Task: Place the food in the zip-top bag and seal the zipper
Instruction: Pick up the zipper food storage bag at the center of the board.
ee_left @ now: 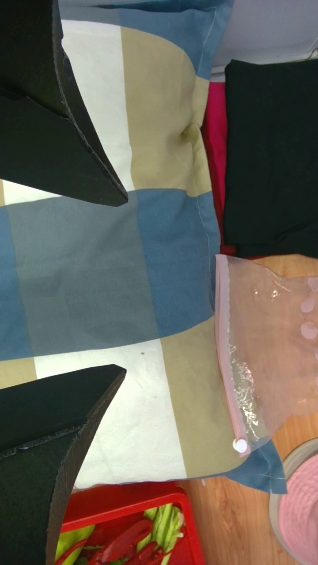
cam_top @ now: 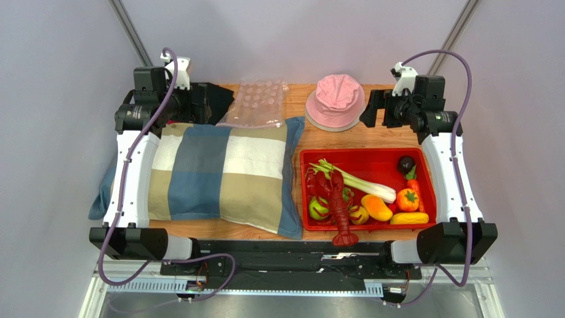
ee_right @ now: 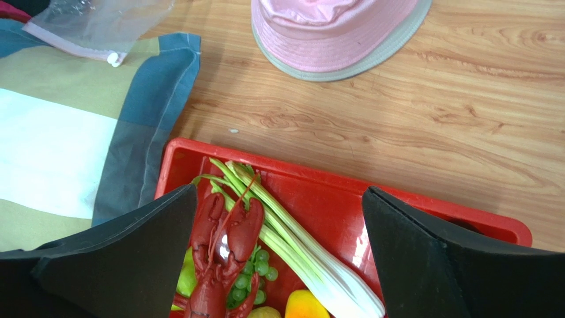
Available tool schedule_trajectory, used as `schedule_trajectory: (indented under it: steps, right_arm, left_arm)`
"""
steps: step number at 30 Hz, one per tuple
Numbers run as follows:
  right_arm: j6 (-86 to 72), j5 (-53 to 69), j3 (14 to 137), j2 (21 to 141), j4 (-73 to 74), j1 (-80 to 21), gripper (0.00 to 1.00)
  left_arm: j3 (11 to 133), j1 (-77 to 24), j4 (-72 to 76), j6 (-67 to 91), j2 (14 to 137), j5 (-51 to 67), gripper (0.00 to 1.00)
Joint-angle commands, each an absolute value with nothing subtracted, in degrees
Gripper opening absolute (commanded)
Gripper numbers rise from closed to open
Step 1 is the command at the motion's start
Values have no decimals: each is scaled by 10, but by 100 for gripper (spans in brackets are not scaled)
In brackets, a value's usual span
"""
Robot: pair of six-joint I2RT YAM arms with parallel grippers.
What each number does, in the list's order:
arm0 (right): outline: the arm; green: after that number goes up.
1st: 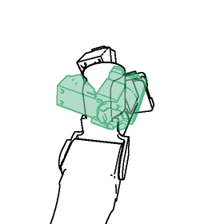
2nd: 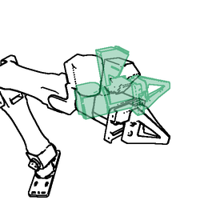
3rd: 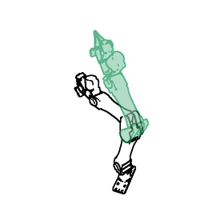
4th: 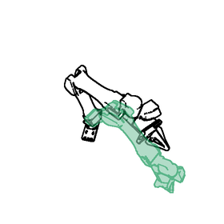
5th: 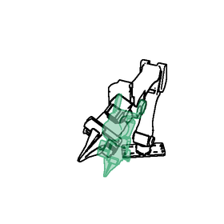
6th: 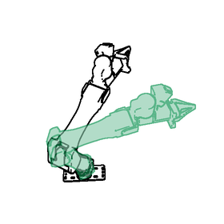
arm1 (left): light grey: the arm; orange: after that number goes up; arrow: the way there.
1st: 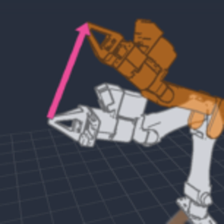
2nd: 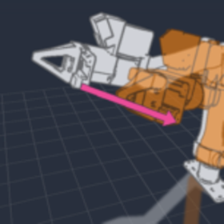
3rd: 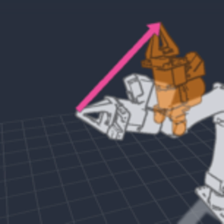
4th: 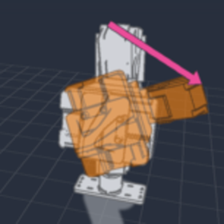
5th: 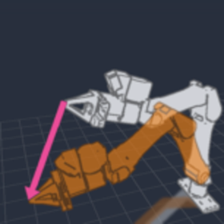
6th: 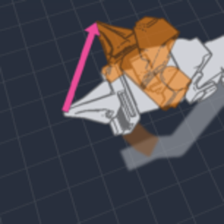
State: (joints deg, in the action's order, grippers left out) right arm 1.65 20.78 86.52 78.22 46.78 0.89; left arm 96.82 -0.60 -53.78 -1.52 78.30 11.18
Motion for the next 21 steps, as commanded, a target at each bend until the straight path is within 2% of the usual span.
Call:
schedule_trajectory:
  steps: [1, 14, 21]
  right_arm:
    - [4, 228, 900, 795, 432, 3, 100]
    - [-25, 222, 993, 894, 400, -109, 100]
    - [-104, 224, 1116, 1021, 377, -198, 100]
  left_arm:
    - [969, -4, -504, 14, 755, 95, 99]
    - [895, -4, -449, 41, 687, 90, 99]
    - [855, -4, -439, 32, 636, 90, 99]
